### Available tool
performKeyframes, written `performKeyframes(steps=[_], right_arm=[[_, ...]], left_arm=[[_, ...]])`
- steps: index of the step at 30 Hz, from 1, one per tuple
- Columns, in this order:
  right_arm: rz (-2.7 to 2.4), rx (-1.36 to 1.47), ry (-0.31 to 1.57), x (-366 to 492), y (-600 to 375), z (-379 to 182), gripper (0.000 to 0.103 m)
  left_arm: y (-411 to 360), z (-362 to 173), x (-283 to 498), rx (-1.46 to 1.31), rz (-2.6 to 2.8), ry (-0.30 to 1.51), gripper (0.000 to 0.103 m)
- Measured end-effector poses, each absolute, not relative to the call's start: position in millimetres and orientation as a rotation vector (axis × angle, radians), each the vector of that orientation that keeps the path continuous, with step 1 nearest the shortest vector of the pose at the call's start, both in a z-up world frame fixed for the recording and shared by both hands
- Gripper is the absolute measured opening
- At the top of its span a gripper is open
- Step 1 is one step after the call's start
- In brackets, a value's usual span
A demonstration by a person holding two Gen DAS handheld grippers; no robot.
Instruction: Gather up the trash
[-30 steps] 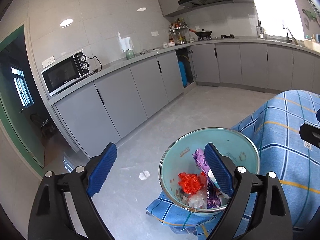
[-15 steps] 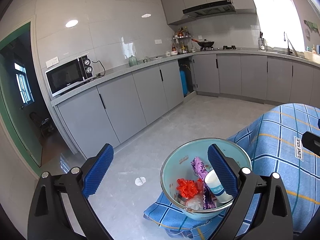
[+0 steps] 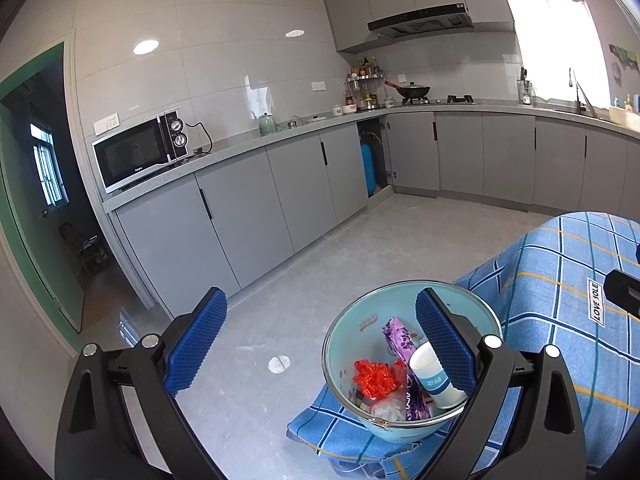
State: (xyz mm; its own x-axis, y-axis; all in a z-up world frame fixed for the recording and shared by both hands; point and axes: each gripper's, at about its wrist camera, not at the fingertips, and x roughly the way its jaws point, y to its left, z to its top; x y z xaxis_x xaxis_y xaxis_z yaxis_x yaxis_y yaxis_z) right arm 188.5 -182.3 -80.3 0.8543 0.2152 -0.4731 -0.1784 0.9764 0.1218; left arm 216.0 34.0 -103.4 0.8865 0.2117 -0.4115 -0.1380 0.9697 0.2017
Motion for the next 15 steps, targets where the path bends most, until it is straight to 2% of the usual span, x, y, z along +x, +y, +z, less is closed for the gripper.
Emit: performKeyframes(steps=[15], right_arm=[[0.205, 0.075, 0.512, 188.2, -183.3, -82.9, 0.081]], left_arm=[[34.0, -103.6, 216.8, 0.169, 0.185, 0.447, 0.095]])
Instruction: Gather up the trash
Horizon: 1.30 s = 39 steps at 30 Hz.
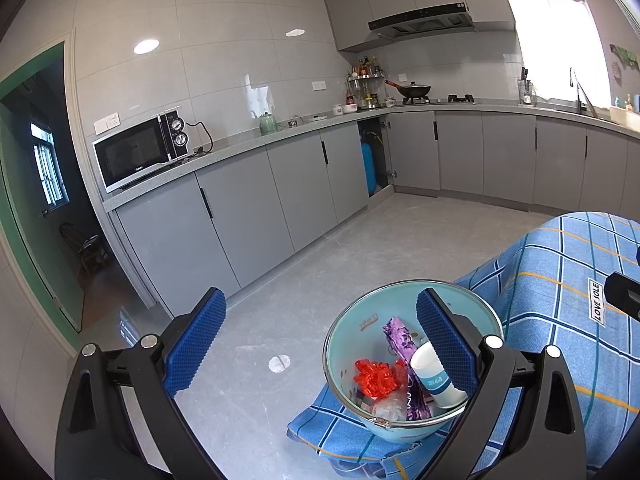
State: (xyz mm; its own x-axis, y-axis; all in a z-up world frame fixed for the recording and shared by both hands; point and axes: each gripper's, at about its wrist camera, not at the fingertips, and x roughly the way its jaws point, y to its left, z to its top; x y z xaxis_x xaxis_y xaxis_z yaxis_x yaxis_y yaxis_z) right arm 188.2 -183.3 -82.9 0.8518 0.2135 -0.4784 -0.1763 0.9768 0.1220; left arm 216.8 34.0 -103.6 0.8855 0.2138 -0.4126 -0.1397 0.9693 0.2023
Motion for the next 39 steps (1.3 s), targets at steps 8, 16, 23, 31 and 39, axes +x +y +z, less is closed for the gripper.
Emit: performKeyframes(steps=[8, 16, 23, 31, 39], right_arm=[[0.205, 0.073, 0.511, 188, -184, -83, 0.081], [0.201, 0.068, 0.51, 189, -184, -84, 0.081], [0.201, 0.062, 0.51, 190, -184, -84, 0.081], [0.2, 0.054, 0.51, 190, -183, -85, 0.081], [0.194, 0.055, 0.506, 189, -184, -86, 0.081]], left_arm=[[34, -104, 217, 0.168, 0.189, 0.453, 0.097], [38, -105, 221, 0.152, 0.179, 0.471, 0.097], [37, -108, 224, 0.155, 0.191, 0.479, 0.097], [35, -114, 228, 0.169, 0.216, 0.499, 0.097], [33, -111, 225, 0.16, 0.196, 0.478, 0.097]])
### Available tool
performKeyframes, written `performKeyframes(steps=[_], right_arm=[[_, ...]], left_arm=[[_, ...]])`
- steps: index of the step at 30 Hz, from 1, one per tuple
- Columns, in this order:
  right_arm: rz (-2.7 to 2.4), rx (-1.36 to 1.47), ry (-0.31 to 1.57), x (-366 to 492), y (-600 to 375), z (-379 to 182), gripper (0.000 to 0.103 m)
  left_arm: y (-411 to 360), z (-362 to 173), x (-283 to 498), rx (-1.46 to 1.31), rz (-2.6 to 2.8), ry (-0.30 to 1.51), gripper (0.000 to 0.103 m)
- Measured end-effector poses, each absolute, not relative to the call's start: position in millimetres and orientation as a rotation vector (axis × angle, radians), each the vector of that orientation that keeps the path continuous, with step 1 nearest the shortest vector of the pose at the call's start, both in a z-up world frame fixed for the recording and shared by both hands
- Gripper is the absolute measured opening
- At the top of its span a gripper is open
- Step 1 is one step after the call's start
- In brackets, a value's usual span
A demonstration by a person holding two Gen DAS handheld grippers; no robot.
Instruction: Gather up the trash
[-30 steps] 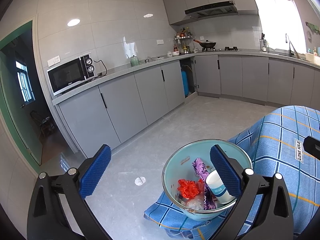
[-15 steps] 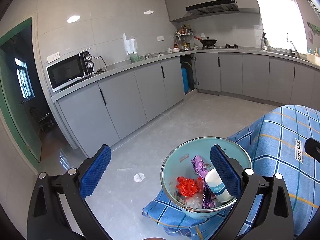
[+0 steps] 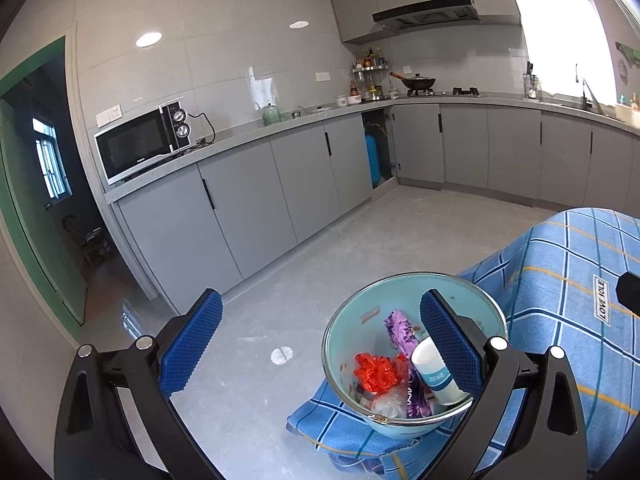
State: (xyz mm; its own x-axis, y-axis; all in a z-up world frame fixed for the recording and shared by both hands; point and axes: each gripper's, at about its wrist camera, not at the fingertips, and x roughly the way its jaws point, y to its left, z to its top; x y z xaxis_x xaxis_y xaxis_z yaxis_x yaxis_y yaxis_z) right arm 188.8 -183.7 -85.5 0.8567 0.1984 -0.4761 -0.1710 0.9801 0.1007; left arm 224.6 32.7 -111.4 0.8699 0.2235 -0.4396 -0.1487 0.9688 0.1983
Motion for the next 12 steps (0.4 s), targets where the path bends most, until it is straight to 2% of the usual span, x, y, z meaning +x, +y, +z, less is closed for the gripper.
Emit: performKeyframes(steps=[12], right_arm=[[0.186, 0.058, 0.5, 184.9, -187.1, -83.8, 0.081]], left_arm=[[30.6, -106.9, 221.4, 0.137, 0.172, 0.467, 0.097]])
